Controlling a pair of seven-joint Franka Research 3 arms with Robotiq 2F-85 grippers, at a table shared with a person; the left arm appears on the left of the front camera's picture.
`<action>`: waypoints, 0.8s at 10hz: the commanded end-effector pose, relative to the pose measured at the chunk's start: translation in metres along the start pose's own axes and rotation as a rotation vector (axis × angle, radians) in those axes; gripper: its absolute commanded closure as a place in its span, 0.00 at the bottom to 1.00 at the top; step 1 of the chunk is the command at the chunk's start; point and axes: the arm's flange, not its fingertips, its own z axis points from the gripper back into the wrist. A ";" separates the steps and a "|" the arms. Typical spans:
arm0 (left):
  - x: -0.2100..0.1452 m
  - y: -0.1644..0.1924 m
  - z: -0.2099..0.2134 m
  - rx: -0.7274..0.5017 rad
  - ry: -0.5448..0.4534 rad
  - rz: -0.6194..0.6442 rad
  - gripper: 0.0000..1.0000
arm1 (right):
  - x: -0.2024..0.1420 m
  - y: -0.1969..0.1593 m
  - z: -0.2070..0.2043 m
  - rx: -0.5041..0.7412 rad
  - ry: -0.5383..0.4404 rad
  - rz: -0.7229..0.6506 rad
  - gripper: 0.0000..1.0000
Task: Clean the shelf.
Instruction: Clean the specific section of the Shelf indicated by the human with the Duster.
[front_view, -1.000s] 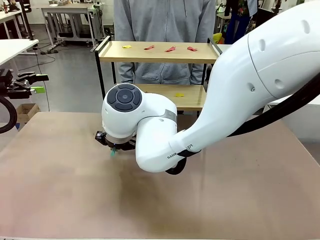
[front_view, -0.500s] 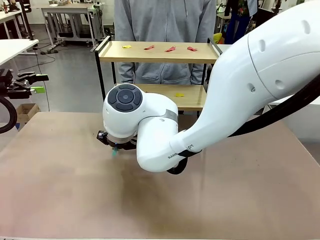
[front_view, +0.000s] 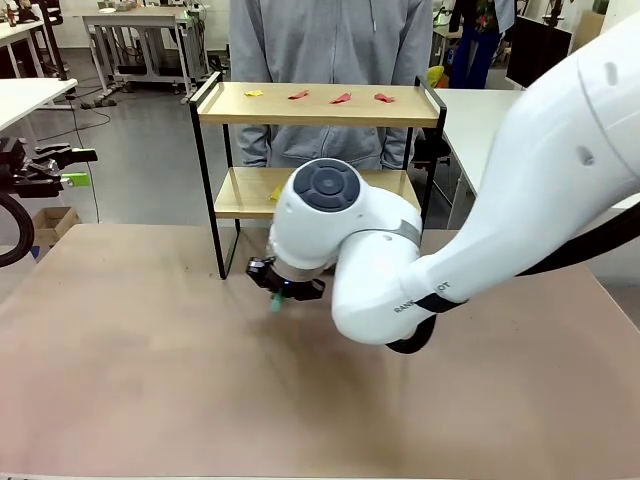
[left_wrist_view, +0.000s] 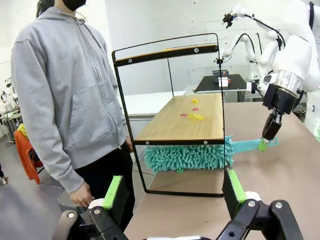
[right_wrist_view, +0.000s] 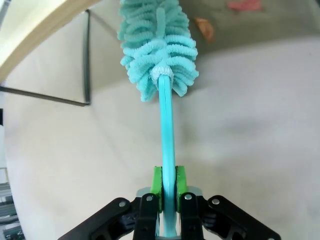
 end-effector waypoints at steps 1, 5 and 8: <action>0.003 -0.001 -0.001 -0.004 0.002 -0.005 0.00 | 0.017 -0.029 0.024 -0.020 0.029 -0.012 0.86; 0.003 -0.001 -0.001 -0.004 0.002 -0.005 0.00 | 0.048 -0.073 0.050 -0.059 0.051 -0.039 0.86; 0.003 -0.001 -0.001 -0.004 0.002 -0.005 0.00 | 0.068 -0.102 0.061 -0.186 0.057 -0.026 0.86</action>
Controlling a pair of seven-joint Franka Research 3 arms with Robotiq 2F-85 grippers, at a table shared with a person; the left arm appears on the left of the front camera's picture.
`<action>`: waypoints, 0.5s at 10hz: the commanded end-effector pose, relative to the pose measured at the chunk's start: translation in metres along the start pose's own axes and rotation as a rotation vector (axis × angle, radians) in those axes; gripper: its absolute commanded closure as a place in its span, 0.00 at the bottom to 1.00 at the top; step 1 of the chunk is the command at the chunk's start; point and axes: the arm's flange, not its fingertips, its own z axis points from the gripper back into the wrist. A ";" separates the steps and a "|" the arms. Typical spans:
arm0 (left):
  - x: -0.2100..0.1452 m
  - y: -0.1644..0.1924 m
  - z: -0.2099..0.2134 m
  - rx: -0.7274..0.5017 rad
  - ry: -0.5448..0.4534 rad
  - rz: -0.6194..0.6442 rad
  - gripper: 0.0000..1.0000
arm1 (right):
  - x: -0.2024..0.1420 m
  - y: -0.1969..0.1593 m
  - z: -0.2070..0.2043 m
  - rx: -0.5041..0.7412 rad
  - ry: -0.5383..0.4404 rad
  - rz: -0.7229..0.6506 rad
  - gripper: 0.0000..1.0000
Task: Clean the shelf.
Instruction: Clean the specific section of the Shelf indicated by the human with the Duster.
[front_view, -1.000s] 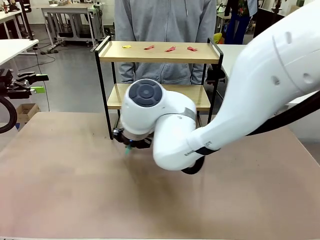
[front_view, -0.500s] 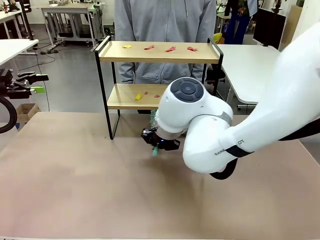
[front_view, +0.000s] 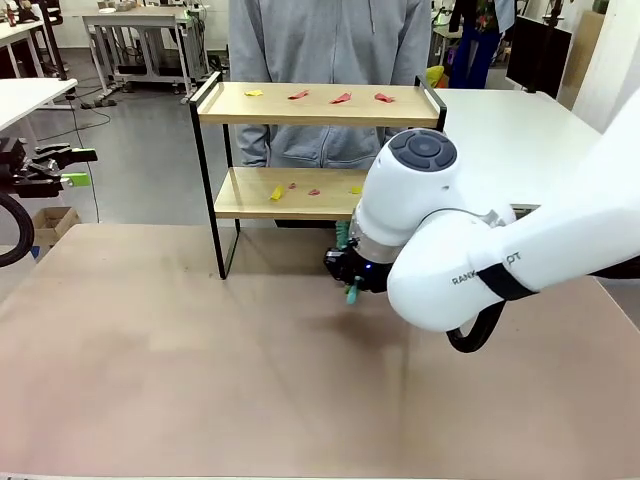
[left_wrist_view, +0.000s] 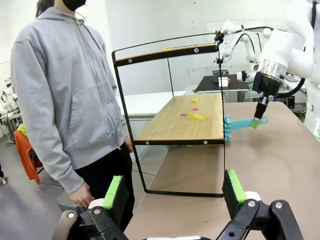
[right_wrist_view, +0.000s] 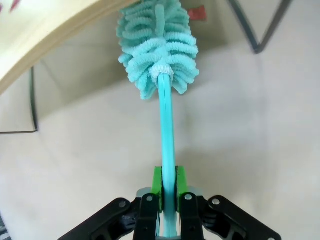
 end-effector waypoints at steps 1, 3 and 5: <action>0.002 -0.001 -0.001 -0.004 0.002 -0.005 0.00 | 0.018 -0.022 0.019 -0.097 0.013 0.017 0.86; 0.002 -0.001 -0.001 -0.004 0.002 -0.005 0.00 | 0.022 -0.036 0.022 -0.198 -0.006 0.026 0.86; 0.002 -0.001 -0.001 -0.004 0.002 -0.005 0.00 | 0.020 -0.040 0.026 -0.263 -0.056 0.042 0.86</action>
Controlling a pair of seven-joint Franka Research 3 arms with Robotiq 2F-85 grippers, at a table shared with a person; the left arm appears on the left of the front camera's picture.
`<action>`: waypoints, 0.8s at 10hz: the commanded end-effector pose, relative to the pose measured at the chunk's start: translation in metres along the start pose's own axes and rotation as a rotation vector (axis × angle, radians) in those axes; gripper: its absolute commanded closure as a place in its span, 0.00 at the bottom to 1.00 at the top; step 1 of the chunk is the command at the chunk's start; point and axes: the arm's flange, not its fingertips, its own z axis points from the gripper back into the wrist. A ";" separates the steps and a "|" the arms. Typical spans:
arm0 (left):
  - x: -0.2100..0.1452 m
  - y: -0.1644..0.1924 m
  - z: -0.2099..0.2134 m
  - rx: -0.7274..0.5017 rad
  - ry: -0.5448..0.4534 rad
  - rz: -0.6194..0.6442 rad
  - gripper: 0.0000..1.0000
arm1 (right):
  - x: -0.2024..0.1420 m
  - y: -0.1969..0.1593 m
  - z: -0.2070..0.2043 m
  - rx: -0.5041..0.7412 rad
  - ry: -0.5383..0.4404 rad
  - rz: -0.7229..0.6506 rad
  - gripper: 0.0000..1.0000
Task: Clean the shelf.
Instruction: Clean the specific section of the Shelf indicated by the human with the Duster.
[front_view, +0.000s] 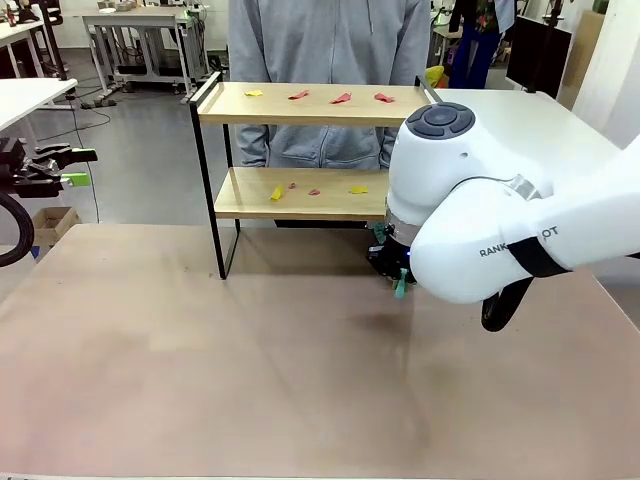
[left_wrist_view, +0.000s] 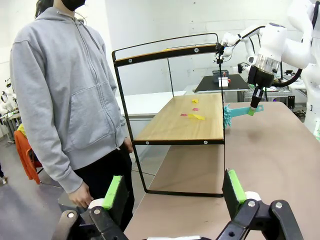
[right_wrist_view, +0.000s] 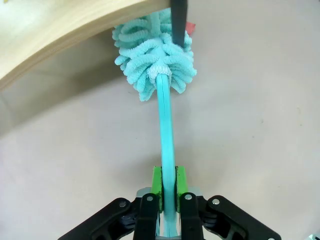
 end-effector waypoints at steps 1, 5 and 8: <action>0.003 -0.001 -0.001 -0.004 0.002 -0.005 0.00 | -0.012 0.001 0.010 -0.017 -0.053 0.057 0.86; 0.003 -0.001 -0.001 -0.004 0.002 -0.005 0.00 | -0.014 0.012 0.016 0.027 -0.040 0.057 0.86; 0.003 -0.001 -0.001 -0.004 0.002 -0.005 0.00 | -0.014 -0.003 0.037 0.046 -0.060 0.145 0.86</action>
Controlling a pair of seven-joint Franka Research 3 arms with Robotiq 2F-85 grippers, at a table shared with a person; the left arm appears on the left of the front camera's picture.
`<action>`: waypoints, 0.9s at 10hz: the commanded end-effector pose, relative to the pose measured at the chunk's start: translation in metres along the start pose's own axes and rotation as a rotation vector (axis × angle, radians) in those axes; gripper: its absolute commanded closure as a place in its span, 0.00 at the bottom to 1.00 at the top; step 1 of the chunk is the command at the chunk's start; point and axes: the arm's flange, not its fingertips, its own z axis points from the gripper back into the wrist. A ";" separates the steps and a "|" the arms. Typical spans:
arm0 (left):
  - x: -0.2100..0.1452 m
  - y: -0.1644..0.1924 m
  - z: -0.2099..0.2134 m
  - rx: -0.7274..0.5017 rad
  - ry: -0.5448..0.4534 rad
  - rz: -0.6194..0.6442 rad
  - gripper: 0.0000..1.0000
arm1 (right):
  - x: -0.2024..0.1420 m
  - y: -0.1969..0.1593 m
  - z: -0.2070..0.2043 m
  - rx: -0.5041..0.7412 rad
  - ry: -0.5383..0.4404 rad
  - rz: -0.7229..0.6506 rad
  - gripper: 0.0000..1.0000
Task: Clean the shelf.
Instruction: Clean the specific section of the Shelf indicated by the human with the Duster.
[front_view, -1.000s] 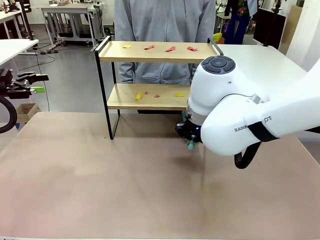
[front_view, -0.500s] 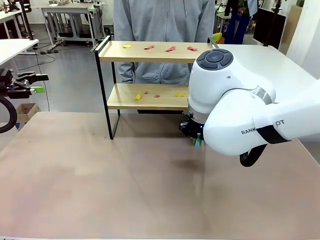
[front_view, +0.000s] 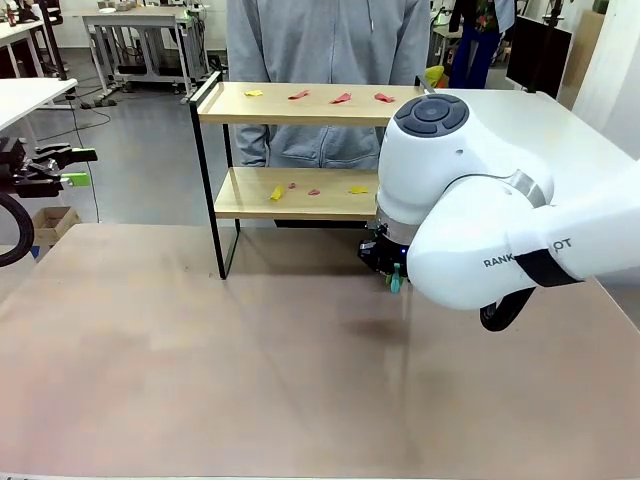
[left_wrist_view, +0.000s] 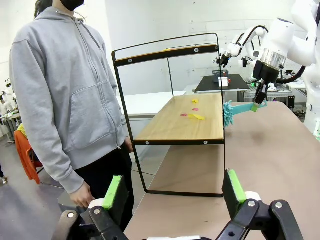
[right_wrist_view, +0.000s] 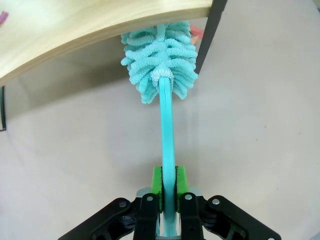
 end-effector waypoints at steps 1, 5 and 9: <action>0.002 -0.001 -0.001 -0.004 0.002 -0.005 0.00 | -0.002 -0.018 0.017 0.005 0.003 0.088 0.86; 0.002 -0.001 -0.001 -0.004 0.002 -0.005 0.00 | 0.005 -0.040 0.038 0.011 0.045 0.216 0.86; 0.002 -0.001 -0.001 -0.004 0.002 -0.005 0.00 | 0.006 -0.075 0.073 0.096 0.066 0.323 0.86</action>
